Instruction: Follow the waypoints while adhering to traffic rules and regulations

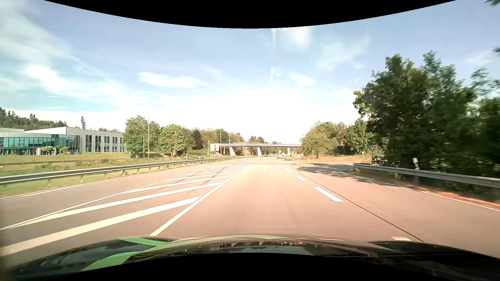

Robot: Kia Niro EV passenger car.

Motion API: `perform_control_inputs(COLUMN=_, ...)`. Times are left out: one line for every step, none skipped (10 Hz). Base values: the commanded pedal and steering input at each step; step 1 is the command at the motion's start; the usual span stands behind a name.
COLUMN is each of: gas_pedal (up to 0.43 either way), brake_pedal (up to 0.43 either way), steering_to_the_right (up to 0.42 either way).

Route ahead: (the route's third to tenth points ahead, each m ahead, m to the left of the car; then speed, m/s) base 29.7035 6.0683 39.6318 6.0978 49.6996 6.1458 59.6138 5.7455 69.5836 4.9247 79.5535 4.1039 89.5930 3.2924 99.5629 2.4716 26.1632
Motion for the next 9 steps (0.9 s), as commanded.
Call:
perform_control_inputs(gas_pedal=0.280, brake_pedal=0.000, steering_to_the_right=0.000)
perform_control_inputs(gas_pedal=0.280, brake_pedal=0.000, steering_to_the_right=0.000)
perform_control_inputs(gas_pedal=0.248, brake_pedal=0.000, steering_to_the_right=0.000)
perform_control_inputs(gas_pedal=0.209, brake_pedal=0.000, steering_to_the_right=0.000)
perform_control_inputs(gas_pedal=0.209, brake_pedal=0.000, steering_to_the_right=0.000)
perform_control_inputs(gas_pedal=0.220, brake_pedal=0.000, steering_to_the_right=0.000)
perform_control_inputs(gas_pedal=0.228, brake_pedal=0.000, steering_to_the_right=0.001)
perform_control_inputs(gas_pedal=0.240, brake_pedal=0.000, steering_to_the_right=0.001)
perform_control_inputs(gas_pedal=0.248, brake_pedal=0.000, steering_to_the_right=0.002)
